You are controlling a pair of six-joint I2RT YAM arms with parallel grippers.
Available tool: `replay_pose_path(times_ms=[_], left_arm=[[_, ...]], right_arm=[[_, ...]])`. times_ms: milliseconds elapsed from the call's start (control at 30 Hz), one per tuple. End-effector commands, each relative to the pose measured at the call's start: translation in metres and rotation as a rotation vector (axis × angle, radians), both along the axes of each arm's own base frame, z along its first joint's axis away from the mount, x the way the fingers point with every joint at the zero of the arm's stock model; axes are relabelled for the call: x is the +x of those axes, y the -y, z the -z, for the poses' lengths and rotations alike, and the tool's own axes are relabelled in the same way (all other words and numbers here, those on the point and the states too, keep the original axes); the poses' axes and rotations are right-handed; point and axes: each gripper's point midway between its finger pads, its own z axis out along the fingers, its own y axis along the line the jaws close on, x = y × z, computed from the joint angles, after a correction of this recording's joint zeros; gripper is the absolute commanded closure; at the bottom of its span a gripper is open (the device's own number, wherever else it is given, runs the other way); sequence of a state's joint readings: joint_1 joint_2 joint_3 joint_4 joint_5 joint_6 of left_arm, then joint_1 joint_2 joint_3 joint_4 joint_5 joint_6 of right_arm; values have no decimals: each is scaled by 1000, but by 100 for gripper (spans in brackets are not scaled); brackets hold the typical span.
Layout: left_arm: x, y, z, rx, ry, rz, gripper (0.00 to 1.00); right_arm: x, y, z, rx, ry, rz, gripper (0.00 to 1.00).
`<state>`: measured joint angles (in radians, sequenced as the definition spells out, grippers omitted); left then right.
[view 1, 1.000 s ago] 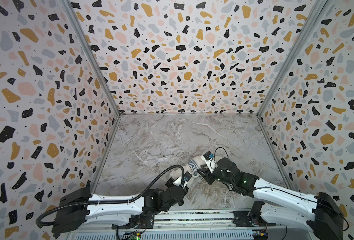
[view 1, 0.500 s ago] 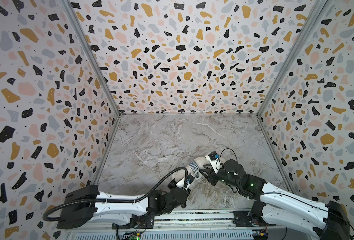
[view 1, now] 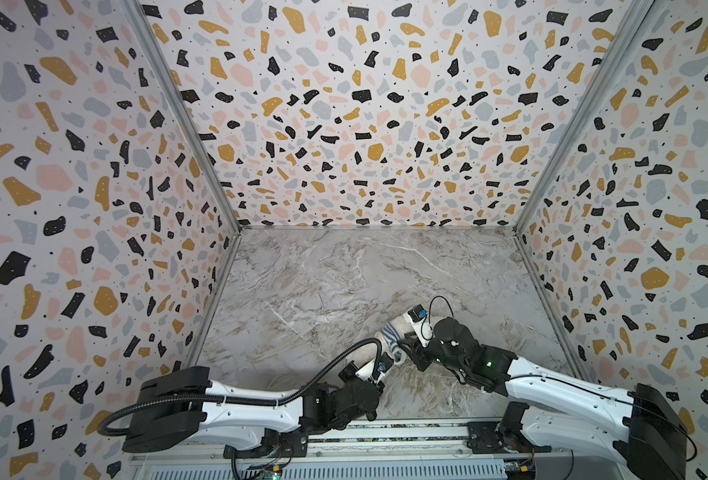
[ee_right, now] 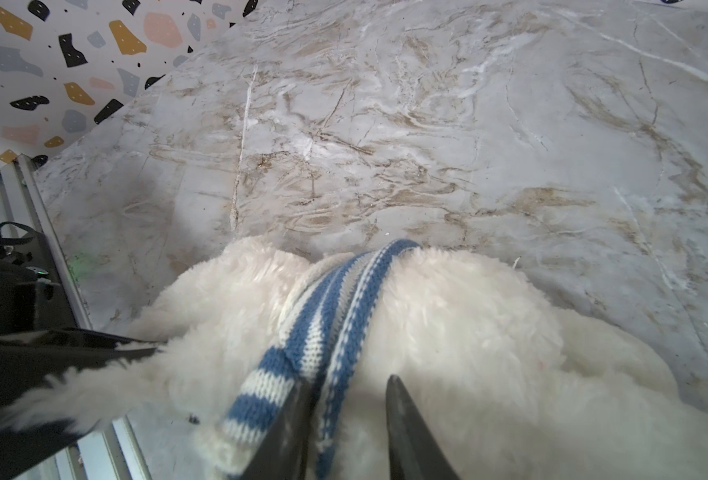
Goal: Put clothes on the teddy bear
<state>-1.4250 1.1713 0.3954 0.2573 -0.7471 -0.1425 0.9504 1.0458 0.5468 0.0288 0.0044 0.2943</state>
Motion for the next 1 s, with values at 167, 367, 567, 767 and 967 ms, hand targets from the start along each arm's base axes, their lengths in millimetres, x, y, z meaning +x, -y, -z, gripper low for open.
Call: replay_pose_path(times_ms=[167, 367, 567, 767, 967], left_arm=[[1, 5, -10, -57, 11, -15, 100], [1, 5, -10, -63, 9, -14, 100], [0, 2, -10, -79, 5, -20, 100], [1, -3, -9, -88, 5, -34, 100], [7, -15, -9, -97, 16, -107, 100]], right_arm=[[-4, -7, 0, -7, -13, -34, 72], [-8, -9, 6, -33, -21, -43, 82], [-7, 0, 5, -33, -12, -5, 92], [-6, 11, -4, -25, 11, 35, 100], [-16, 12, -21, 47, 14, 4, 100]])
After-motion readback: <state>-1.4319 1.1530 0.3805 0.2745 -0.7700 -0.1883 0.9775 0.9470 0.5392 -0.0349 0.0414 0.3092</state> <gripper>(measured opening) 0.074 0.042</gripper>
